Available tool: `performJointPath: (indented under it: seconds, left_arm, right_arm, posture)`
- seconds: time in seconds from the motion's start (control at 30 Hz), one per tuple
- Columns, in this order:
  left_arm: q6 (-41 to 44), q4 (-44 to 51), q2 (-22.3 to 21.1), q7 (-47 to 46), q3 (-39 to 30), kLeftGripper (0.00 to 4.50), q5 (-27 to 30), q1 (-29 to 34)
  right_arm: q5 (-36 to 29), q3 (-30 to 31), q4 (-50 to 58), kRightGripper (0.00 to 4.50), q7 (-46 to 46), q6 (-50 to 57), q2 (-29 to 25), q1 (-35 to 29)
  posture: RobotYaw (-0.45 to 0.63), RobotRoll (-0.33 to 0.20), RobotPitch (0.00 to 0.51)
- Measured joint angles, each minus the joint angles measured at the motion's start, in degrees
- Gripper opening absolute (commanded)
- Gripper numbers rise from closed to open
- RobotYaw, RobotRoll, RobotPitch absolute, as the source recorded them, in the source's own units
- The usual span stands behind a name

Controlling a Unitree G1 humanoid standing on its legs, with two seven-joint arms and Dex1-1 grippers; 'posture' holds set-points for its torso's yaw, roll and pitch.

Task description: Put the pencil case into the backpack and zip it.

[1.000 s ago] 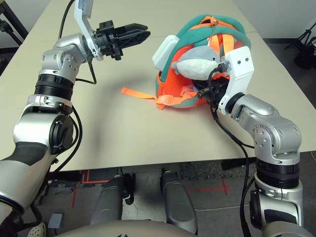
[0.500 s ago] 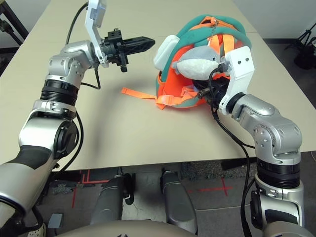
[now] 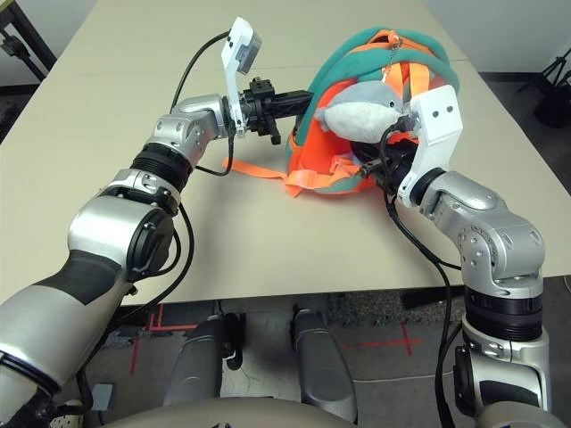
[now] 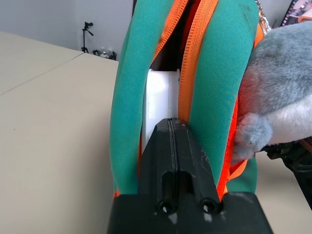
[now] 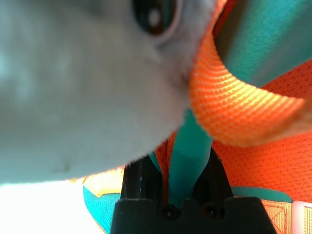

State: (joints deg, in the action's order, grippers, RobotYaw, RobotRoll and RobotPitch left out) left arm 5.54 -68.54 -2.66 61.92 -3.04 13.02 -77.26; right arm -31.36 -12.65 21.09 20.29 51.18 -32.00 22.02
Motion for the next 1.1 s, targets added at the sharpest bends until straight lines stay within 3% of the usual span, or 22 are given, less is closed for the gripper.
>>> performJointPath:
  seconds: [0.27, 0.53, 0.63, 0.97, 1.1]
  left_arm:
    - [-0.5, 1.6, -3.2, 1.6, 0.2, 0.0, -1.5, 0.0]
    - [3.7, 14.0, -7.6, 2.9, -3.3, 0.0, 2.7, -0.9]
    - [7.6, 21.1, -8.2, 3.2, -4.5, 0.68, 5.5, -1.8]
    - [20.1, 43.6, -9.6, 8.9, 0.5, 4.49, 11.9, 1.7]
    - [23.1, 49.6, -10.6, 11.8, 5.3, 4.5, 12.6, 4.5]
  right_arm:
    - [0.0, 0.1, 0.9, 0.36, -0.1, 0.2, 0.2, -0.1]
    - [0.0, 0.8, 0.1, 0.36, 0.3, -0.3, 0.3, 0.6]
    - [0.1, 0.8, -0.6, 0.36, 0.4, -0.3, 0.4, 1.1]
    - [0.2, 1.0, -1.1, 0.36, 0.6, -0.8, 0.5, 1.3]
    - [0.6, 1.1, -1.2, 0.36, 0.6, -0.9, 0.5, 1.3]
  posture:
    - [-0.23, 0.0, 0.18]
    - [-0.22, 0.0, 0.176]
    - [-0.22, 0.0, 0.172]
    - [-0.22, 0.0, 0.153]
    - [-0.22, 0.0, 0.151]
